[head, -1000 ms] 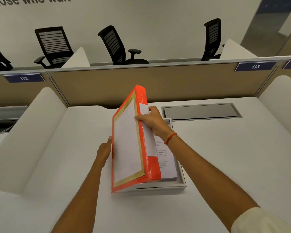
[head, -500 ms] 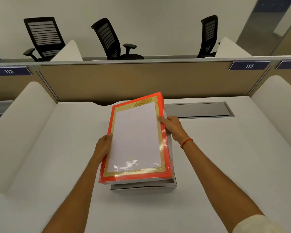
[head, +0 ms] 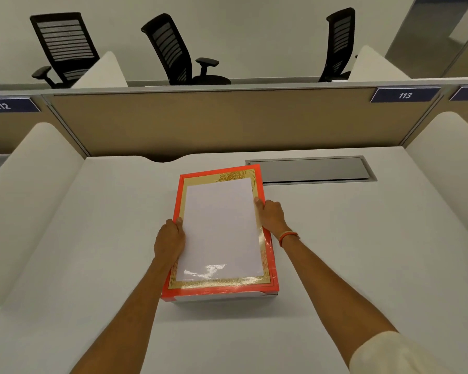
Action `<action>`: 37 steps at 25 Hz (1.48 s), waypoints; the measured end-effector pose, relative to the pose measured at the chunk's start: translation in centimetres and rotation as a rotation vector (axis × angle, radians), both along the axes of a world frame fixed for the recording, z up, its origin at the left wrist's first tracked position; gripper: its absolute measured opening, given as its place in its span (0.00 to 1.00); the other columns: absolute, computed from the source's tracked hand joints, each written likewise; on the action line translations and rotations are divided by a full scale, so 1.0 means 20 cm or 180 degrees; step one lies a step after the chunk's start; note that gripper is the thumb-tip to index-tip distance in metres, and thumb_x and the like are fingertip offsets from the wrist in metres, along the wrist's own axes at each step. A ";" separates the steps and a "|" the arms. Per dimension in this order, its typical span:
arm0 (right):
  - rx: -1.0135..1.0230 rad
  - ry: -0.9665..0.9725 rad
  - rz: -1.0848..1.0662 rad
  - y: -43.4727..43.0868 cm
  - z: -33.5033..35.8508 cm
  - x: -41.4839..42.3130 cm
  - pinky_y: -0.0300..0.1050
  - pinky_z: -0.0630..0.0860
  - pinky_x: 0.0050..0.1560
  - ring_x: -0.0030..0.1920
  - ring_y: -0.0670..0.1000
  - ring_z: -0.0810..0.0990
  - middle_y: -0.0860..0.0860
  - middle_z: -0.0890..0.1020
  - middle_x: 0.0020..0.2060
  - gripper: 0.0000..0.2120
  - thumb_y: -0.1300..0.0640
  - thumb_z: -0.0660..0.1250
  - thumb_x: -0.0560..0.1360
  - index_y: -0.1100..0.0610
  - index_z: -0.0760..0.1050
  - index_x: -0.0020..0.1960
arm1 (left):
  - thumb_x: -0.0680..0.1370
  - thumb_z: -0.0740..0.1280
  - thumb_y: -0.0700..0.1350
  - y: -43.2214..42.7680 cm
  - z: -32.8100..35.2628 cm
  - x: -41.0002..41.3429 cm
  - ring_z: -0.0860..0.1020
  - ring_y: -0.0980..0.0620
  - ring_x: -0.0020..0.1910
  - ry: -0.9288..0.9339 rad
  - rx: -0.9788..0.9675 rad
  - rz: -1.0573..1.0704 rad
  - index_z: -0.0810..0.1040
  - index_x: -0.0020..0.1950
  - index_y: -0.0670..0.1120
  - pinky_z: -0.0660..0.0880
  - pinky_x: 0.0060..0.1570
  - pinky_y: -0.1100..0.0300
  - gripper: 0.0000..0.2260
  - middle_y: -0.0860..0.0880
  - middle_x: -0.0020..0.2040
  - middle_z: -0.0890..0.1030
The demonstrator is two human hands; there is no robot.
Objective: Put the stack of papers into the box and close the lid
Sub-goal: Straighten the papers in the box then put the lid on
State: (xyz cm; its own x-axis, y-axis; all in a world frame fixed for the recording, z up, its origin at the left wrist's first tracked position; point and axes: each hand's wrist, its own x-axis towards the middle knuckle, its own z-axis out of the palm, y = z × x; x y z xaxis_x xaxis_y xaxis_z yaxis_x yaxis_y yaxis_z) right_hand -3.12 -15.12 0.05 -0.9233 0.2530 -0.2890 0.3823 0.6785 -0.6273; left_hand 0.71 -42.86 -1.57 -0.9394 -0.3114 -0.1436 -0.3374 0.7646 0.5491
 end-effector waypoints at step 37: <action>0.1210 0.0604 0.1552 0.02 -0.26 0.20 0.49 0.46 0.79 0.79 0.54 0.41 0.56 0.44 0.79 0.46 0.29 0.42 0.74 0.61 0.39 0.79 | 0.74 0.30 0.67 0.11 -0.20 -0.03 0.43 0.49 0.80 0.0028 -0.1412 -0.1502 0.41 0.80 0.51 0.47 0.78 0.47 0.37 0.53 0.81 0.43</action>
State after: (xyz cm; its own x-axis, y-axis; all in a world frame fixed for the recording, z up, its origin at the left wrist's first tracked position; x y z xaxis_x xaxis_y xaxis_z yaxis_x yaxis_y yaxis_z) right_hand 0.81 -14.70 -5.23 -0.9843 -0.1559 -0.0823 -0.1200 0.9344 -0.3355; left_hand 0.08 -40.65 -5.57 -0.9903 0.1074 -0.0880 0.0936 0.9845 0.1480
